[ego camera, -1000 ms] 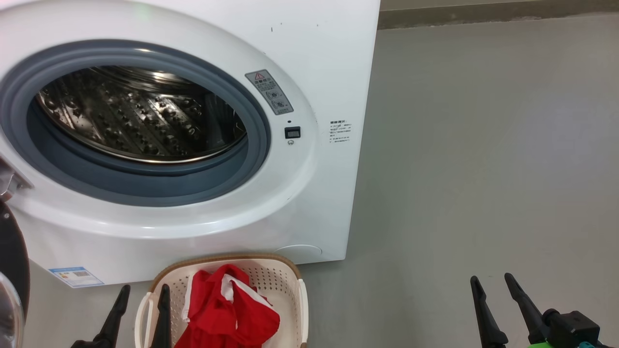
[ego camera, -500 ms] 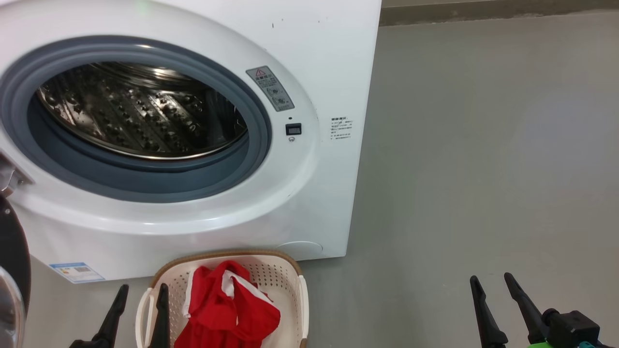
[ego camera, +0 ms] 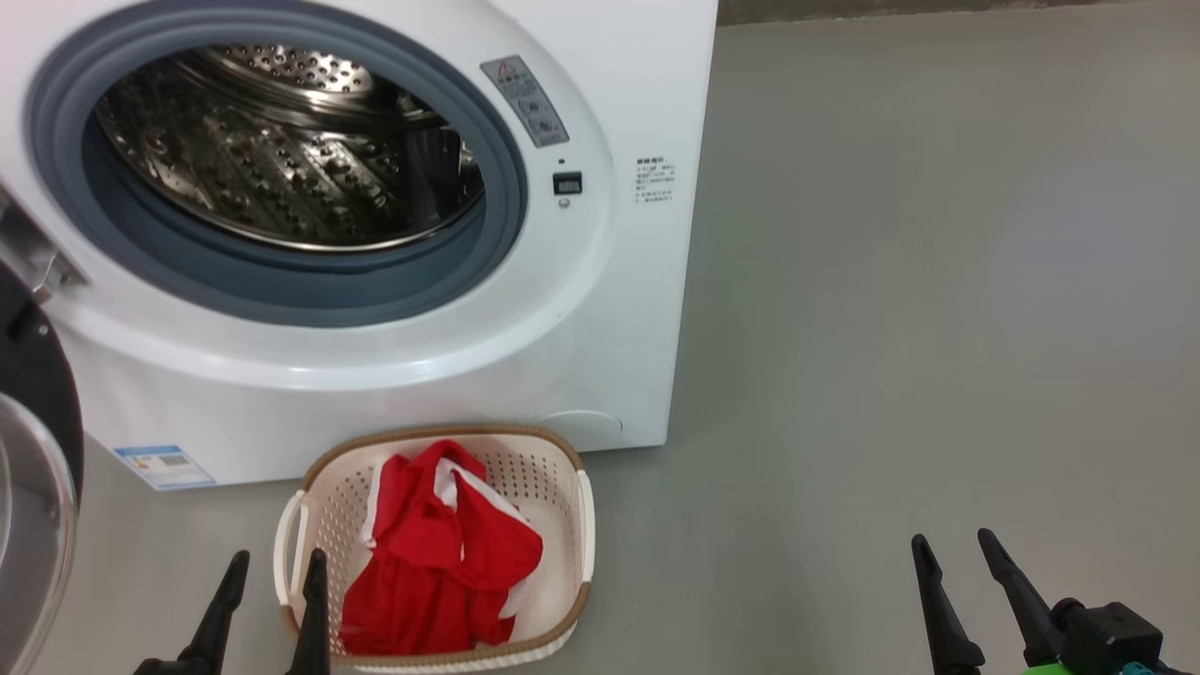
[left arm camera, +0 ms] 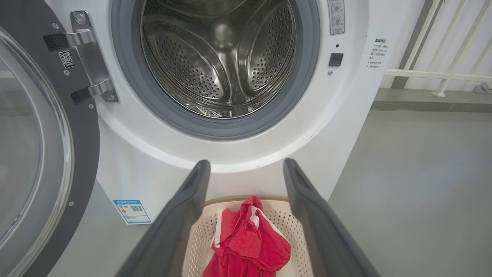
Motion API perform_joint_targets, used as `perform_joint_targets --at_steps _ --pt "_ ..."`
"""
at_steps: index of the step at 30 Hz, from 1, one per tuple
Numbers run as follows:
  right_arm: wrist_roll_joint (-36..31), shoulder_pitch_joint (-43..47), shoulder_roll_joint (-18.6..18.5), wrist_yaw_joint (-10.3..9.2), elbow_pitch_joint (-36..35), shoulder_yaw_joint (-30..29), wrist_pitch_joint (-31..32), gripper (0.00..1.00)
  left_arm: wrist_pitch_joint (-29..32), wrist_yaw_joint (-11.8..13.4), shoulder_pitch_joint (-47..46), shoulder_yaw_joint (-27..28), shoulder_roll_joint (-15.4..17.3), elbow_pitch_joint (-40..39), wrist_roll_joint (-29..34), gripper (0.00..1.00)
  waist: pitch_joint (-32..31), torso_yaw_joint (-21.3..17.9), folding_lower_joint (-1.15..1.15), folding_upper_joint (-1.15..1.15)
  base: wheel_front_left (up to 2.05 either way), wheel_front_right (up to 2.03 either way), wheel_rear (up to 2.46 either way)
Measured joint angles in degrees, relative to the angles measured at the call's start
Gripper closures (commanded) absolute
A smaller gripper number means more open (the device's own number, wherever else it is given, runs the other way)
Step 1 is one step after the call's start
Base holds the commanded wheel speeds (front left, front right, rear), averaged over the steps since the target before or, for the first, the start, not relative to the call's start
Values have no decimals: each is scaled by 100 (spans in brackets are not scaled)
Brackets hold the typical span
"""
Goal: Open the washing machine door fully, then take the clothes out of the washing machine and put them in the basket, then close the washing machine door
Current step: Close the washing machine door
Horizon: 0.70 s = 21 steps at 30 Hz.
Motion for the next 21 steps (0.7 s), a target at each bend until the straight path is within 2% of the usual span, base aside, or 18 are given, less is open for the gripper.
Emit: perform_joint_targets --at_steps 6,21 --pt "-1 0 0 0 0 -1 0 0 0 0 0 -1 -1 -34 0 0 23 11 0 0 -63 63 0" --pt "-1 -13 1 0 -16 -8 0 0 0 0 -43 22 -2 12 -44 0 71 64 0 0 -1 1 0"
